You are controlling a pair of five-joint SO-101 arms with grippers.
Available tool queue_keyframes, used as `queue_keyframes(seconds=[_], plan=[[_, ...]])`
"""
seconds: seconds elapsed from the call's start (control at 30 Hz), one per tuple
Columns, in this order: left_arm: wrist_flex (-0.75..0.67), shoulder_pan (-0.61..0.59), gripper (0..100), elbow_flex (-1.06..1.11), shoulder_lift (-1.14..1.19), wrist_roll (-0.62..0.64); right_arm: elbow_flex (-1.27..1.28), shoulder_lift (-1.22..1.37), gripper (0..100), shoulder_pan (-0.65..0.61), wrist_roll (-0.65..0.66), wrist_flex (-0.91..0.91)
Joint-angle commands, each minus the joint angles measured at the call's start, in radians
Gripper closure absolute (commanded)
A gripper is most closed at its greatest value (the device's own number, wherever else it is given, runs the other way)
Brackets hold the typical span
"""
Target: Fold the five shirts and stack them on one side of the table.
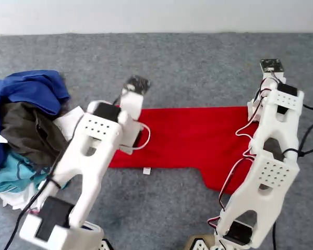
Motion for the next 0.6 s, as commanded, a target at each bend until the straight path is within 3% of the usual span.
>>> queue_keyframes(seconds=[0.0,0.1,0.23,0.43,0.57], plan=[[-0.164,-0.028,99,0.096,0.078,-0.011,-0.029,-0.012,98.9,0.005,-0.008,-0.027],[-0.253,-0.029,99,0.154,0.152,-0.009,-0.029,-0.012,98.9,0.005,-0.008,-0.027],[-0.204,-0.035,99,0.209,0.163,-0.017,-0.029,-0.007,98.9,0.005,0.006,-0.027],[-0.199,-0.041,99,0.384,0.011,-0.115,-0.031,0.002,98.9,0.005,0.075,-0.028],[-0.193,-0.114,99,0.438,-0.143,-0.140,-0.074,0.025,98.9,0.005,0.075,-0.019]])
